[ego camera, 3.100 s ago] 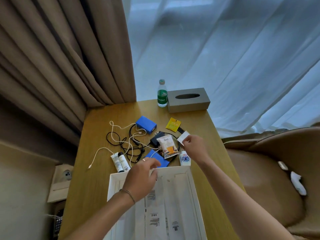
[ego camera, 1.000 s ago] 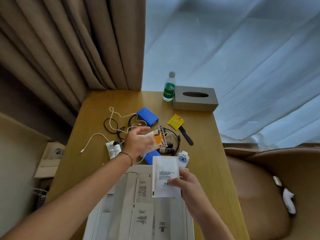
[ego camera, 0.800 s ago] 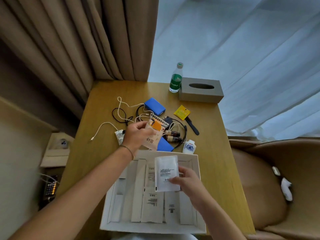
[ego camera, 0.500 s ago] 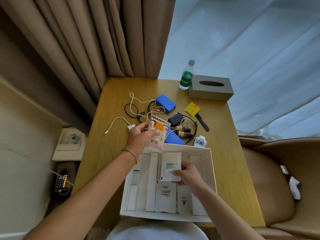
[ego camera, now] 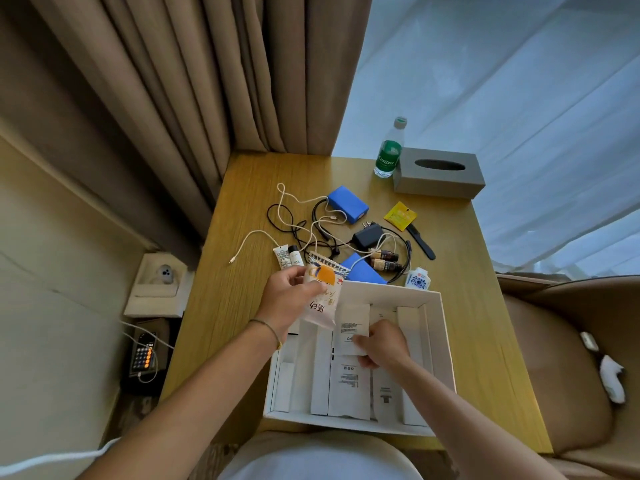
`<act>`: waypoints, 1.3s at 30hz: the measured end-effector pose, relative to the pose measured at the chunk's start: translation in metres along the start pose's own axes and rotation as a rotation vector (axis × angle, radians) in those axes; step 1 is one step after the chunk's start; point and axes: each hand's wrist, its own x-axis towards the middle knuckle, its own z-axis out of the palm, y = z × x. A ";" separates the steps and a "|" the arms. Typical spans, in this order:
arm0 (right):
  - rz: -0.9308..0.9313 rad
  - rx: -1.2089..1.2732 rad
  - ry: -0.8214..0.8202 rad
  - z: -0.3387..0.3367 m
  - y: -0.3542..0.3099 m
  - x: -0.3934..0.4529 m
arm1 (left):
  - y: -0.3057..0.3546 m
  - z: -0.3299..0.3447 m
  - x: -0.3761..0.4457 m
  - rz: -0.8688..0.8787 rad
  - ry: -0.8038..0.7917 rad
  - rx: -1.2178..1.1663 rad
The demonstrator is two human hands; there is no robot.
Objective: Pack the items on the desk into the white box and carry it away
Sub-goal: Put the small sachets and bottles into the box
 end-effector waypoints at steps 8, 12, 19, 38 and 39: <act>-0.218 -0.417 0.170 -0.007 -0.009 -0.003 | -0.007 0.018 -0.008 -0.031 -0.046 0.059; -0.196 -0.285 0.182 -0.028 -0.015 -0.009 | -0.019 0.029 -0.010 -0.057 -0.057 0.126; -0.283 -0.011 0.325 -0.080 -0.012 -0.044 | -0.046 0.061 -0.005 -0.139 -0.105 0.256; -0.251 0.138 0.248 -0.086 0.008 -0.073 | -0.103 0.133 0.031 -0.089 0.042 0.709; -0.248 0.137 0.247 -0.086 0.008 -0.074 | -0.106 0.133 0.032 -0.080 0.046 0.749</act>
